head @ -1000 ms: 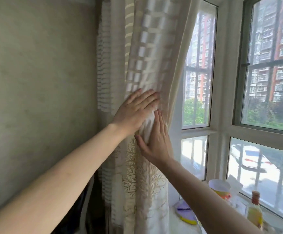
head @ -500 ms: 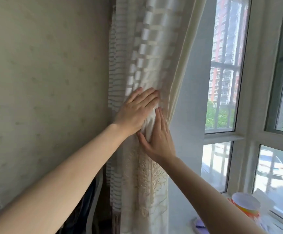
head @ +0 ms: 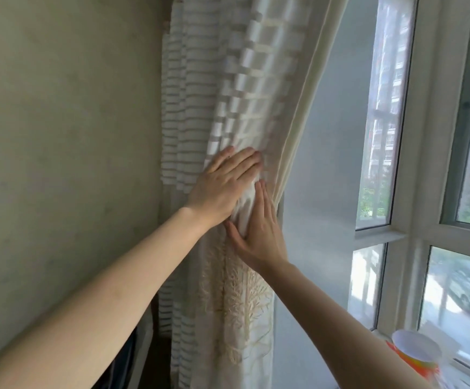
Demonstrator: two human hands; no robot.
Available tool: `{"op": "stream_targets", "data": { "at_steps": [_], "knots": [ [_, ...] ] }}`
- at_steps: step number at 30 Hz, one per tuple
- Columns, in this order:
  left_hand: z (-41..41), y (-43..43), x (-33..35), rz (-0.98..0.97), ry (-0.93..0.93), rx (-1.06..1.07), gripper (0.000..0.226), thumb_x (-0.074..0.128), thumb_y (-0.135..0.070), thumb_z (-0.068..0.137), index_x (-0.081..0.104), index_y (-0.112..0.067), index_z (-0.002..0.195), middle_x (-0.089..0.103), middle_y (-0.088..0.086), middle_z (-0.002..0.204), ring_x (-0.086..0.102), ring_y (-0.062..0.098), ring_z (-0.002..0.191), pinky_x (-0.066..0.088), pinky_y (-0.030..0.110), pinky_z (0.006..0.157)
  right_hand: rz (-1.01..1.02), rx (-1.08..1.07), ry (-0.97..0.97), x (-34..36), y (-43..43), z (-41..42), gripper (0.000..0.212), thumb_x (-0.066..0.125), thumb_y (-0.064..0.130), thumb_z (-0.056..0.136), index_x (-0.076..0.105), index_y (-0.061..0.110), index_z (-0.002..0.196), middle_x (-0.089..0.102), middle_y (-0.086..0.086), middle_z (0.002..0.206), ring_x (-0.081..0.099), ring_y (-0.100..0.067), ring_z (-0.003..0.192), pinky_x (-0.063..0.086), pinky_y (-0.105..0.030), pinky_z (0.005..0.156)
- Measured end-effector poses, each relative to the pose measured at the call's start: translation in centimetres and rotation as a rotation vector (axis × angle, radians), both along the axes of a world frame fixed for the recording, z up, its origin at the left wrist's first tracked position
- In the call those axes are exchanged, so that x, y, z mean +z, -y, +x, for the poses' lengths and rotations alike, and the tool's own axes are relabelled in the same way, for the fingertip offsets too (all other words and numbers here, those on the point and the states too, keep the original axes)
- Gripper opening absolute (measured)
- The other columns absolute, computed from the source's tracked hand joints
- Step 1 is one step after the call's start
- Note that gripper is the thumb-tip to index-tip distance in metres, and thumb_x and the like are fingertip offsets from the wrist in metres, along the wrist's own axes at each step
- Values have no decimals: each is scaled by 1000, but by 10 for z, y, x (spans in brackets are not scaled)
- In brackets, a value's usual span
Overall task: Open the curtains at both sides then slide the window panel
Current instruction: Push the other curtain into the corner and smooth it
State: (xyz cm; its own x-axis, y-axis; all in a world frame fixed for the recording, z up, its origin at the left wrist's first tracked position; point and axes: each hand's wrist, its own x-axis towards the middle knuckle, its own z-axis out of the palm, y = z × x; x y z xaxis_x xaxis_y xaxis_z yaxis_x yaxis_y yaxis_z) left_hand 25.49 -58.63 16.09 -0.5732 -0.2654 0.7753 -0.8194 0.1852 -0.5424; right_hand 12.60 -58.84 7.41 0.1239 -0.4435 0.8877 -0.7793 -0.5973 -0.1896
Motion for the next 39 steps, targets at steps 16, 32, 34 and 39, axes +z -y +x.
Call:
{"op": "stream_targets", "data": {
  "at_steps": [16, 32, 34, 39],
  "knots": [
    [47, 122, -1, -28, -51, -1, 58, 37, -8, 90, 36, -14, 148, 32, -1, 158, 18, 15, 149, 10, 41, 122, -38, 118, 72, 1, 125, 53, 92, 51, 53, 93, 5, 5, 156, 11, -14, 165, 6, -18, 153, 7, -27, 122],
    [98, 232, -2, -66, -85, 63, 60, 50, -2, 86, 43, -12, 145, 39, 2, 154, 29, 19, 145, 12, 43, 122, -50, 176, 120, 5, 252, 114, 90, 59, 43, 90, 14, 1, 155, 20, -16, 163, 19, -24, 151, 18, -38, 123],
    [106, 250, -2, -81, -95, 60, 60, 49, -3, 86, 42, -12, 145, 39, 2, 154, 29, 19, 145, 12, 42, 122, -53, 176, 128, 6, 269, 123, 90, 58, 45, 90, 13, 2, 155, 20, -15, 163, 18, -23, 152, 18, -39, 123],
    [125, 289, 5, -82, -102, 31, 58, 45, -5, 88, 42, -12, 145, 39, 2, 154, 28, 18, 145, 11, 41, 122, -68, 144, 132, 12, 309, 143, 90, 56, 47, 90, 12, 3, 155, 21, -15, 162, 18, -22, 152, 19, -39, 123]
  ]
}}
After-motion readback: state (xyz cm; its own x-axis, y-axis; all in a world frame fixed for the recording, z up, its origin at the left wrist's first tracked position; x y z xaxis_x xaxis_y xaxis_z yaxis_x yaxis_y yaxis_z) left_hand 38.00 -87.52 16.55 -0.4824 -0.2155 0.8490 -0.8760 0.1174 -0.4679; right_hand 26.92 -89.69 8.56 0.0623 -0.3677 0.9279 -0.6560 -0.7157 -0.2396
